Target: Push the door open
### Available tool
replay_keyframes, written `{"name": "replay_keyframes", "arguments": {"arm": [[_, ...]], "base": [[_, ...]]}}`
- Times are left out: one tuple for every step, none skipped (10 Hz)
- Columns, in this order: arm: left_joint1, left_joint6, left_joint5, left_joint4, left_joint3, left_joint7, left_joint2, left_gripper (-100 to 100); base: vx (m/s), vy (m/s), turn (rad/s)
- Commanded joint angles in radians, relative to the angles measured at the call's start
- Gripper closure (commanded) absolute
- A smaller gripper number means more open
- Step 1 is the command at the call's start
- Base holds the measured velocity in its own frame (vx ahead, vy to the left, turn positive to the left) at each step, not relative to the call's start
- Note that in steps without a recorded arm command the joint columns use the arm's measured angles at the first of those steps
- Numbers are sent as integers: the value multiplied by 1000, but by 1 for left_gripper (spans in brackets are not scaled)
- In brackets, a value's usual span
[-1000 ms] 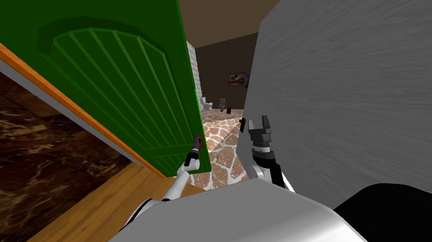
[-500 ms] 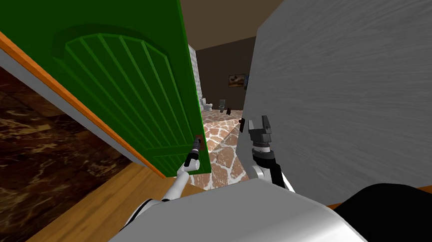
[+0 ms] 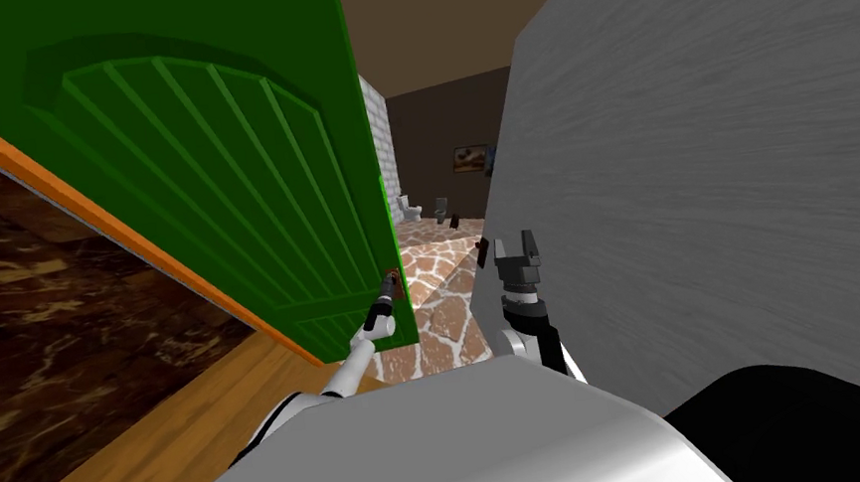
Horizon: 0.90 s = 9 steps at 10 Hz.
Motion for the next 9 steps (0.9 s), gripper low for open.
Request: {"name": "replay_keyframes", "arguments": {"arm": [[-5,-27,22,5,30,-27,17,100],[-5,-27,22,9,30,-27,17,100],[-5,-27,22,9,30,-27,17,100],[-12,-36,36,15,45,-46,19,100],[-19,-46,52,25,61,-67,20,100],[-23,-51,59,30,69,-77,20,100],[-4,-28,55,1,63,-70,13,-100],[-4,-26,55,1,64,-69,12,-100],[-5,-21,56,1,65,-69,8,-100]], "base": [[160,-39,1],[135,-27,-11],[62,-13,0],[70,-21,63],[143,-24,79],[153,-19,62],[-112,-54,62],[-240,-94,28],[-218,-70,29]]}}
